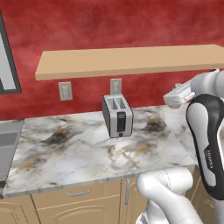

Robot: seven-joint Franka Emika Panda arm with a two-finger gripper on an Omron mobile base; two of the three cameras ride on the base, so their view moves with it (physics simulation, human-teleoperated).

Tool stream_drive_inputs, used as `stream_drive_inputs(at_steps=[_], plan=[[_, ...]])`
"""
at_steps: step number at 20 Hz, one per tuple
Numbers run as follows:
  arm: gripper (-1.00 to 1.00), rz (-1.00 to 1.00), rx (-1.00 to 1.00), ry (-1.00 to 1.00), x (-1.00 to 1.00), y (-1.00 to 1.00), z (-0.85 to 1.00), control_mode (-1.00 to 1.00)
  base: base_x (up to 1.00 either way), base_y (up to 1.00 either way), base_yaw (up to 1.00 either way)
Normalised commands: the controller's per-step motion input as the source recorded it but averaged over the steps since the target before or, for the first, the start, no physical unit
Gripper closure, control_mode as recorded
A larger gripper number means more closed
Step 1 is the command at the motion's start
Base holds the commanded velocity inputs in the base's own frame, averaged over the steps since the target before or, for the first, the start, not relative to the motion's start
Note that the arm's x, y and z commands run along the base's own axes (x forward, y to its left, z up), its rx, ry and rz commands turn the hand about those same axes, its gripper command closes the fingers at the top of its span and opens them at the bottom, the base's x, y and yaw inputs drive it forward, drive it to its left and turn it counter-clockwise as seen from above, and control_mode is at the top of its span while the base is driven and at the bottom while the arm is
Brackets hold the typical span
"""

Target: Retrieve the shaker from the cabinet and place it next the steak on a plate on the dining table.

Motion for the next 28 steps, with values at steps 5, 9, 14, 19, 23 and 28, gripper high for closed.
stream_drive_inputs(at_steps=[5, 9, 14, 19, 23, 28], plan=[[1.0, 0.0, 0.0, 0.0, -0.08, 0.0, -0.03, 1.0, -0.45, 0.0, 0.0], [1.0, 0.0, 0.0, 0.0, 0.0, 0.0, 0.0, 1.0, -0.64, 0.0, 0.0], [1.0, 0.0, 0.0, 0.0, 0.0, 0.0, 0.0, 1.0, -0.78, 0.0, 0.0], [1.0, 0.0, 0.0, 0.0, 0.0, 0.0, 0.0, 1.0, -0.99, 0.0, 0.0], [1.0, 0.0, 0.0, 0.0, 0.0, 0.0, 0.0, 1.0, -1.0, 0.0, 0.02], [1.0, 0.0, 0.0, 0.0, 0.0, 0.0, 0.0, 1.0, -1.0, 0.0, 0.03]])
